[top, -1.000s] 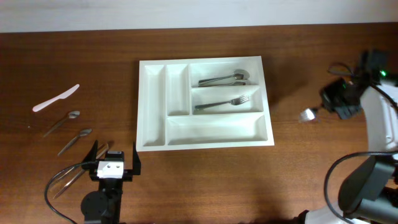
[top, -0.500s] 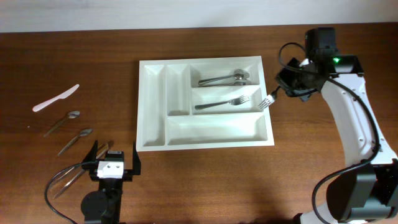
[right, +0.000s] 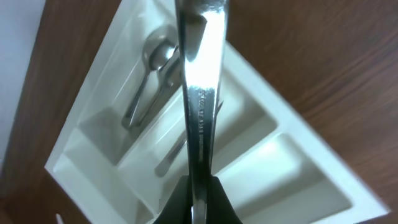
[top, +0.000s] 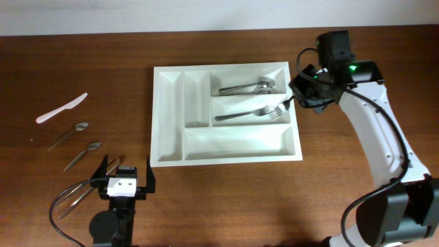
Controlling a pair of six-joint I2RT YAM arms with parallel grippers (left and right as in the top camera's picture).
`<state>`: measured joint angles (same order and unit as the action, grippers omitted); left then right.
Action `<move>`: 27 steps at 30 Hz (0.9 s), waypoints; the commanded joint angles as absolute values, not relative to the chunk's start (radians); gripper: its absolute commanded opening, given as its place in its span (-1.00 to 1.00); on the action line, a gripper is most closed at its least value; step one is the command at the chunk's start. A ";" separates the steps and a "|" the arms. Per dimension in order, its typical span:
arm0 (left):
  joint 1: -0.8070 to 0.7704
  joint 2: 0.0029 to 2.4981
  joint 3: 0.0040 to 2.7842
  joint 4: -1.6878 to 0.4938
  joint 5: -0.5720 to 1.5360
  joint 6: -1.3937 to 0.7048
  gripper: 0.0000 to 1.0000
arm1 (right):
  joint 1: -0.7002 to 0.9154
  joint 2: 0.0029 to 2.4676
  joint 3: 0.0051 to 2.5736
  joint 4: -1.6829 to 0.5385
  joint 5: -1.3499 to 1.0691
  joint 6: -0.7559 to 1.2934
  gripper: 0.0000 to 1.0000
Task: Pack container
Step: 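Lower the fork onto the first fork and open the right gripper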
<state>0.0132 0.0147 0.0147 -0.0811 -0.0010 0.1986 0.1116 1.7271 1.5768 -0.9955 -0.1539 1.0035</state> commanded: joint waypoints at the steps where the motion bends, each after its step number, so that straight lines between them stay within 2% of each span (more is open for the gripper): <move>1: 0.009 0.006 0.009 -0.083 -0.004 0.211 0.98 | 0.175 1.743 1.586 -0.994 -0.114 1.176 -0.92; 8: 0.009 0.006 0.009 -0.083 -0.004 0.211 0.98 | 0.272 1.794 1.586 -0.995 -0.075 1.386 -0.92; 18: 0.009 0.006 0.009 -0.083 -0.004 0.211 0.98 | 0.293 1.873 1.586 -0.980 -0.128 1.632 -0.92; 27: 0.009 0.006 0.009 -0.083 -0.004 0.211 0.98 | 0.346 1.932 1.586 -0.927 -0.148 1.738 -0.93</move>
